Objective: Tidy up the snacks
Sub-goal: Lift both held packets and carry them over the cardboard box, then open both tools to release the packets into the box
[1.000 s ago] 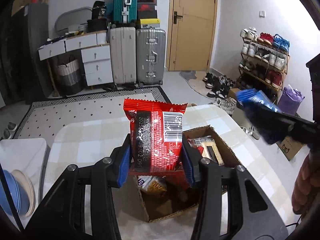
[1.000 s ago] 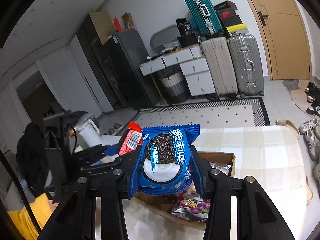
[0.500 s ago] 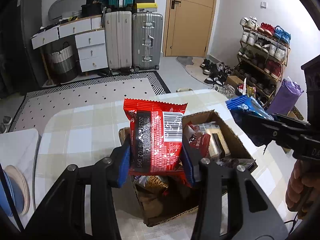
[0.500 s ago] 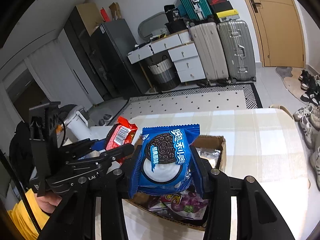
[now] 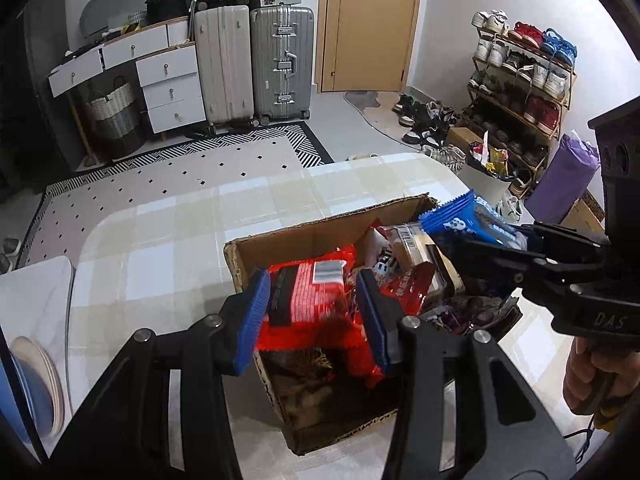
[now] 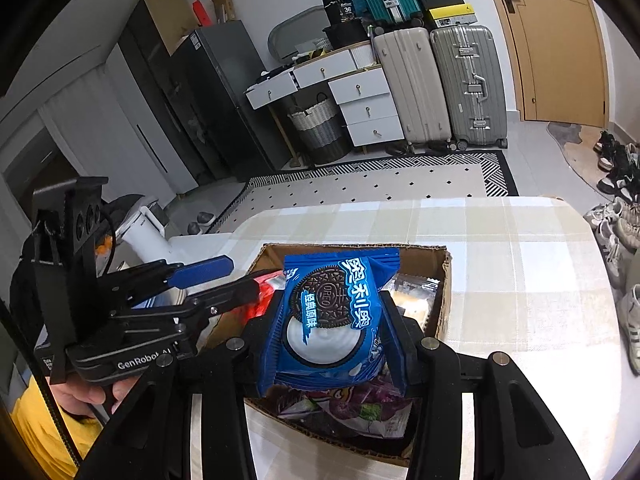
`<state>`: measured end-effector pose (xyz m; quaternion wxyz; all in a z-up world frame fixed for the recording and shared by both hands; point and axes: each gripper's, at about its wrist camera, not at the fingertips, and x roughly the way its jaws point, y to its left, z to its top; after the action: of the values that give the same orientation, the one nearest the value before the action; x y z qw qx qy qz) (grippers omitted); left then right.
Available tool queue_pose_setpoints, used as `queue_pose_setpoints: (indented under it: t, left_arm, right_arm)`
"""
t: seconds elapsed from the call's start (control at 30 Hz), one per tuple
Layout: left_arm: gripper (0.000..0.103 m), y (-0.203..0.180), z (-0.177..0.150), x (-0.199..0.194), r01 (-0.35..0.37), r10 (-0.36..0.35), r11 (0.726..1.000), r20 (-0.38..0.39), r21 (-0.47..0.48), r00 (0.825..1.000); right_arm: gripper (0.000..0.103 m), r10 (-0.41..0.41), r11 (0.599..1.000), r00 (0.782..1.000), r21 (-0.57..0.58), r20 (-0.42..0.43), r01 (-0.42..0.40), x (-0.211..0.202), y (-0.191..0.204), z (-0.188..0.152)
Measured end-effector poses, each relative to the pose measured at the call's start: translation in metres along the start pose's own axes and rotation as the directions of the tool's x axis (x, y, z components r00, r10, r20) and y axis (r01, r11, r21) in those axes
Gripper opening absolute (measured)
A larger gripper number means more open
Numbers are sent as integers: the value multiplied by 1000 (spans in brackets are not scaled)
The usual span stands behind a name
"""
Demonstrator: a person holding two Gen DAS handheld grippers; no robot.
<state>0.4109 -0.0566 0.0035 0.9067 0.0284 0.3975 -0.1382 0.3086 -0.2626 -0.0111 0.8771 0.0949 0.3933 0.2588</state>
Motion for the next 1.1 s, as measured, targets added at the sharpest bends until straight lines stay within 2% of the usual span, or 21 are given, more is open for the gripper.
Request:
queue_pose_setpoints:
  t: [0.4, 0.6, 0.8, 0.9, 1.1]
  left_arm:
    - [44, -4, -24, -28, -16, 16, 1000, 43, 19, 999]
    - [47, -9, -25, -42, -17, 16, 1000, 61, 24, 998]
    - [58, -9, -25, -58, -27, 25, 1000, 79, 16, 997]
    - [70, -7, -26, -66, -23, 24, 1000, 81, -7, 996]
    - [72, -9, -27, -82, -15, 16, 1000, 101, -13, 995]
  right_arm:
    - [45, -36, 999, 998, 38, -52, 38, 12, -8, -5]
    - [48, -48, 999, 998, 17, -33, 48, 9, -2, -4]
    - [52, -39, 999, 999, 5, -12, 39, 1, 6, 0]
    - [54, -18, 1000, 1000, 16, 3, 17, -5, 8, 2]
    - [54, -10, 1000, 1000, 16, 18, 10, -15, 12, 1]
